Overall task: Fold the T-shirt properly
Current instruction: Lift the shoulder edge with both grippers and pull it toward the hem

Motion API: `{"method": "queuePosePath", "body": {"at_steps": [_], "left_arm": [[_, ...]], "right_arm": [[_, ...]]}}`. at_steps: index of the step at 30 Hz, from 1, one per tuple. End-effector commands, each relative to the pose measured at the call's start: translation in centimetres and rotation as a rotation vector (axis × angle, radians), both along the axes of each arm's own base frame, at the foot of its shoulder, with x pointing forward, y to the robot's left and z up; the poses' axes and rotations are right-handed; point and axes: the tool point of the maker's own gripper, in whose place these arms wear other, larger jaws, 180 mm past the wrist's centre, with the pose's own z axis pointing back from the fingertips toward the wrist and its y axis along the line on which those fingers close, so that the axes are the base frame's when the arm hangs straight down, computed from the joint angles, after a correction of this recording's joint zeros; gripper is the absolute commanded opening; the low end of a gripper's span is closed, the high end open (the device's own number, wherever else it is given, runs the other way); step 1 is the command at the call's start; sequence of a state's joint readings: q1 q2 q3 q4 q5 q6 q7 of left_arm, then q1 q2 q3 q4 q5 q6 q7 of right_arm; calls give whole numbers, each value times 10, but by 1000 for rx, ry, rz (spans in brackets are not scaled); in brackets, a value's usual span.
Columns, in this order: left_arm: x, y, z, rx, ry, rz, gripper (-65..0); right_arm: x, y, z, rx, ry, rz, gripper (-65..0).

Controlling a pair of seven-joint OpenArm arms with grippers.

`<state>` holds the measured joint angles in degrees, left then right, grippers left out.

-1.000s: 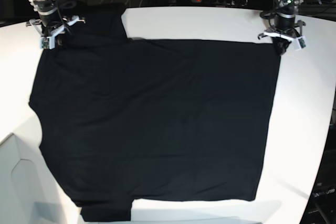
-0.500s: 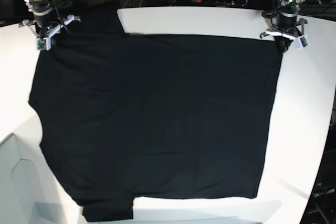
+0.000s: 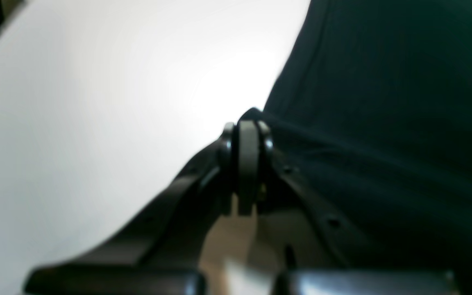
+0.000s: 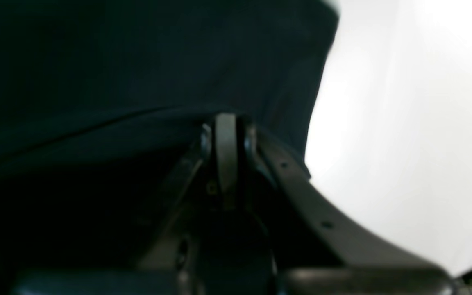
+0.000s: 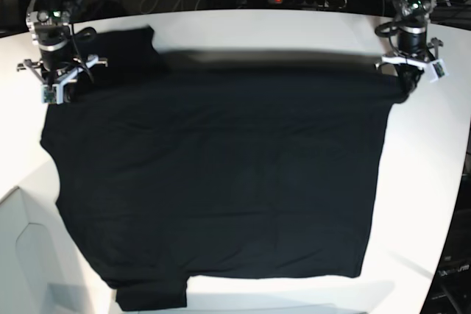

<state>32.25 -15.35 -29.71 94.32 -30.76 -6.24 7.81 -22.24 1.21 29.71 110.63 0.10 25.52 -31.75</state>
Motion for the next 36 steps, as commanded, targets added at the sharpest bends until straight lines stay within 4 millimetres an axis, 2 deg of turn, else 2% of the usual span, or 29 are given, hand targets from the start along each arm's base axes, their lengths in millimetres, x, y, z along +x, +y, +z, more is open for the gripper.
{"method": "queuePosePath", "body": {"at_steps": [1,6,10,16,23,25,30,36], "left_arm": [[11,5,20,30,-68,-2,-649],[33,7,36,36,-135,2,-649],[50,6,45,27,-176,5,-649],[86,3,47,-40,-134,-5,-649],[114,9,45,-85,-152,21,-649],[119,12,44,-91,-154,27,-649],[130,16,41,-111,-157,42,-649],[141,18,41,-131,-170,53,-649]], "right_arm": [[12,-5,15,-28,-42,11,-650],[45,-10,30,-28,-70,-6,-650],[68,-16,34,-13,-83,-19,-650],[110,-7,21,33,-68,30,-650],[166,0,41,63,-129,62,-650],[180,5,41,81,-126,75,-650],[201,10,36,94,-100,105,-650],[213,6,28,117,-111,106,-650]]}}
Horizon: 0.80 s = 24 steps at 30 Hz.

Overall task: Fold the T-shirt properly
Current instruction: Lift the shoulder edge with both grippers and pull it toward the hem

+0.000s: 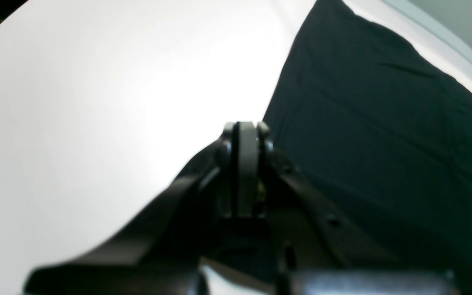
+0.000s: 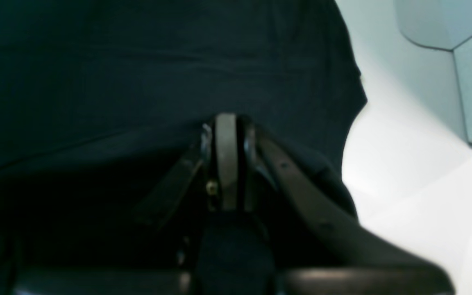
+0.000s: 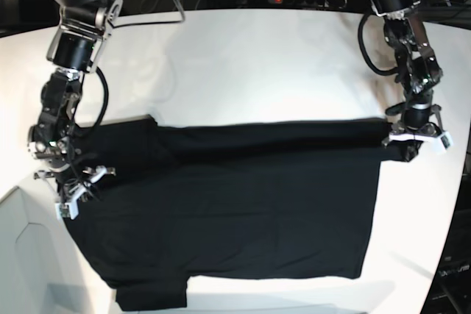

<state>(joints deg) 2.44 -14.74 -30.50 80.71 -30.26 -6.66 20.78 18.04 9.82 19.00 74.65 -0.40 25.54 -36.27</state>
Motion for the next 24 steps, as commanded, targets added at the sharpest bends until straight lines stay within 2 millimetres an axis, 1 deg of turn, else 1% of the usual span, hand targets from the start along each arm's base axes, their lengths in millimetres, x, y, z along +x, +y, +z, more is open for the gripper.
{"method": "queuePosePath", "body": {"at_steps": [1,5,7,14,16,18,19,21,22,24], "left_arm": [[10,8,21,29,-61,10,-649],[19,8,20,12,-66,15,-649],[27,3,22,13,-70,-5,-649],[44,-15,27,12,-83,-53,-645],[46,-18,28,12,-85,-59,-644],[46,-17,29,13,-86,-58,-642],[49,-16,31,11,-90,-57,-628],[52,-15,26,-3,-75,-53,-558],[53,-14,23,-11,-59,-53,-504],[56,-10,19,-19,-29,-56,-368]], "right_arm": [[13,-6,20,-5,-68,-8,-650],[12,-9,15,-4,-65,-10,-650],[12,-10,16,-5,-65,-11,-650],[13,-11,17,-8,-67,-11,-650],[13,-11,17,-8,-67,-11,-650],[12,-11,16,-8,-65,-11,-632],[12,-11,16,-8,-65,-11,-621],[12,-11,16,-8,-65,-11,-592],[12,-12,16,-10,-65,-12,-570],[12,-12,17,-11,-64,-12,-519]]}}
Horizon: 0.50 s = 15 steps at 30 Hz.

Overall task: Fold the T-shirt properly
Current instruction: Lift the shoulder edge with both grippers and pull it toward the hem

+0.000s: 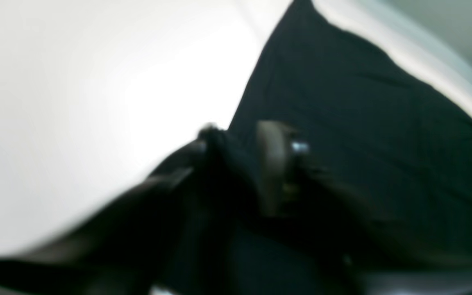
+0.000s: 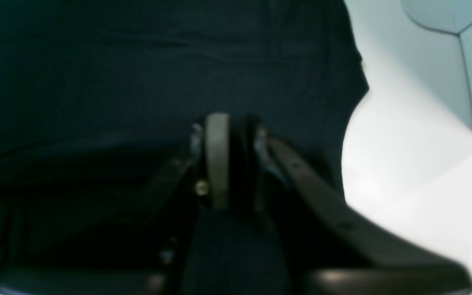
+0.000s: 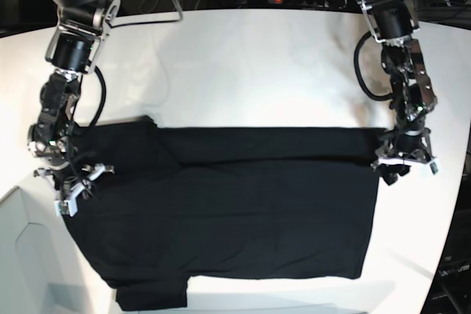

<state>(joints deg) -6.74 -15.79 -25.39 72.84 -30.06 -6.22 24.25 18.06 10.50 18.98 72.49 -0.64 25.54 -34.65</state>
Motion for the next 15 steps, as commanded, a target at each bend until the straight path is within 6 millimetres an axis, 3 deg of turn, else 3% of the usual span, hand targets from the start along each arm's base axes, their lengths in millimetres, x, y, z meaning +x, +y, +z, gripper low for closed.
{"method": "queuePosePath", "body": {"at_steps": [1,3,5,9,15], "left_arm": [[10,10,26,32,-70,8,-305],[10,9,29,32,-79,5,-195],[9,8,35,41,-92,-2,-146],[-12,2,27,64,-68,-23,-156],[-41,2,-18,34,42,-9,-152]], "right_arm": [[13,-7,26,-14,-76,-9,-491],[13,-9,27,-15,-75,-12,-439],[13,-10,29,-14,-83,-16,-401],[7,-11,33,-32,-98,-14,-386],[-10,-7,47,-75,-142,0,-319]]}}
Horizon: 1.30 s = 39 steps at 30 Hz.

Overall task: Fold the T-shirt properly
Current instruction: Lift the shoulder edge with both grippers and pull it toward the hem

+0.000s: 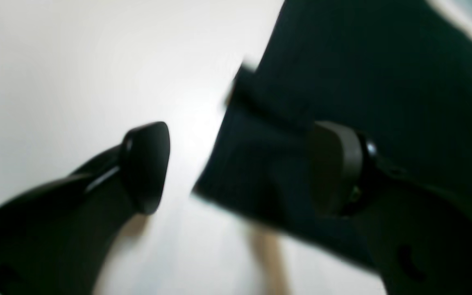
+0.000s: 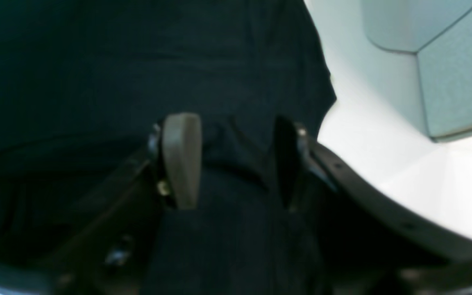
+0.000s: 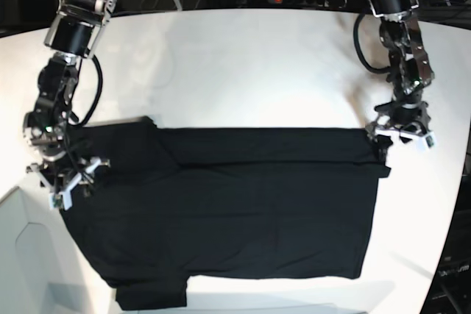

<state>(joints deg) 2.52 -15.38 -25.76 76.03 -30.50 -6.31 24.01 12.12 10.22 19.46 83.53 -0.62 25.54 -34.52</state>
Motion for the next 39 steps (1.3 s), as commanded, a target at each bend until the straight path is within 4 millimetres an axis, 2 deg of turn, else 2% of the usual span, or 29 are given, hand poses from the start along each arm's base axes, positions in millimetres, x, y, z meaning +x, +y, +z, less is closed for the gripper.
{"method": "queuePosePath", "body": {"at_steps": [1,4,8,13,18,24,25,28,37,39], "left_arm": [[7,6,11,16,-40,1,-152],[3,3,-5,-10,-5,12,-152],[-1,4,-21,-33,31,25,-154],[8,-14,-24,-41,38,-23,-179],[10,-25,-31,-47,58,-52,-386],[5,-22,-52,-77,109,-27,-634],[2,-21,-56,-81,120,-22,-650],[1,-18,-57,-81,124,-17,-641],[-2,-17,-57,-75,126,-17,-647],[-3,-16,-57,-73,128,-17,-647]], "right_arm": [[6,-4,20,-15,-64,-2,-305],[-5,-4,14,-23,-48,0,-278],[-17,-10,2,-31,-15,-8,-273],[-36,-46,-10,-41,27,-88,-273],[-51,-83,-35,-32,109,-159,-273],[-59,-102,-54,-11,95,-185,-273],[-62,-106,-59,-6,106,-195,-273],[-72,-115,-74,12,143,-222,-273],[-85,-112,-89,16,191,-213,-281],[-88,-111,-92,17,202,-213,-319]]}}
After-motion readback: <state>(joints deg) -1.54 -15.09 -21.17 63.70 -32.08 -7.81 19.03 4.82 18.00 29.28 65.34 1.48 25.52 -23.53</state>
